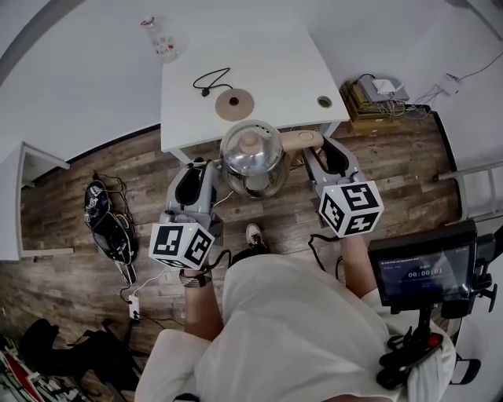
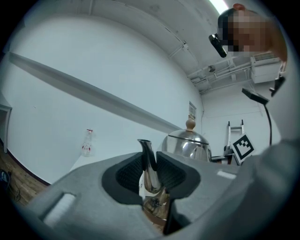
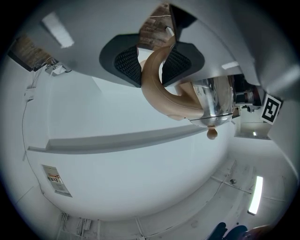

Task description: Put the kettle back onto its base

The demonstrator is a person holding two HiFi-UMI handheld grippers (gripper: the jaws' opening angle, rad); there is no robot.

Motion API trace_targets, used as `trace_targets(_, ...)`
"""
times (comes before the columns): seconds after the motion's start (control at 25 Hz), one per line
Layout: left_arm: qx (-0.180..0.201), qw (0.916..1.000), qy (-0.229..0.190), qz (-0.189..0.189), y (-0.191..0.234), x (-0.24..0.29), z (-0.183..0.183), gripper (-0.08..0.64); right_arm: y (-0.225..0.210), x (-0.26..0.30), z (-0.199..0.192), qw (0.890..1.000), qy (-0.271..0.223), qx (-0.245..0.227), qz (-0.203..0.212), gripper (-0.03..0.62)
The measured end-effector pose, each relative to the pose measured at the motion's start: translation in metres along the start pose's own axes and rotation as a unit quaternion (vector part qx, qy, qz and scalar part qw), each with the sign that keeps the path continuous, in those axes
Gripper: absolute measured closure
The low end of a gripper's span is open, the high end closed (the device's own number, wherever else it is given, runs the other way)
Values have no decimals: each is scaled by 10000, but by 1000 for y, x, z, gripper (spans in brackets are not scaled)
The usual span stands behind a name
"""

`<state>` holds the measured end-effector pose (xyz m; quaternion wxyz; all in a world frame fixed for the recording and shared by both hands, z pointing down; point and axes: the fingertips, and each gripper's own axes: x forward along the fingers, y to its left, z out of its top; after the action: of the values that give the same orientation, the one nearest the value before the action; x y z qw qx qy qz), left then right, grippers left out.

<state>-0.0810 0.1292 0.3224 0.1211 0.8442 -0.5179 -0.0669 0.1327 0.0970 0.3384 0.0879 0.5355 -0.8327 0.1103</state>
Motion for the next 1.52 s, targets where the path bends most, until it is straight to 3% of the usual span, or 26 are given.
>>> trace_targets(0.48,31,9997,84,-207,82,55,24,465,13,92,21,9998,39,107,-192,451)
trace_targets(1.2,-63,9992,275,-276,87,66,17,465,9,94,15,9990,154,231,-360,448)
trace_targets(1.52,-141,9989,411,-150,121,120,11,465,-16,161,17,9989,306,285,-227,448)
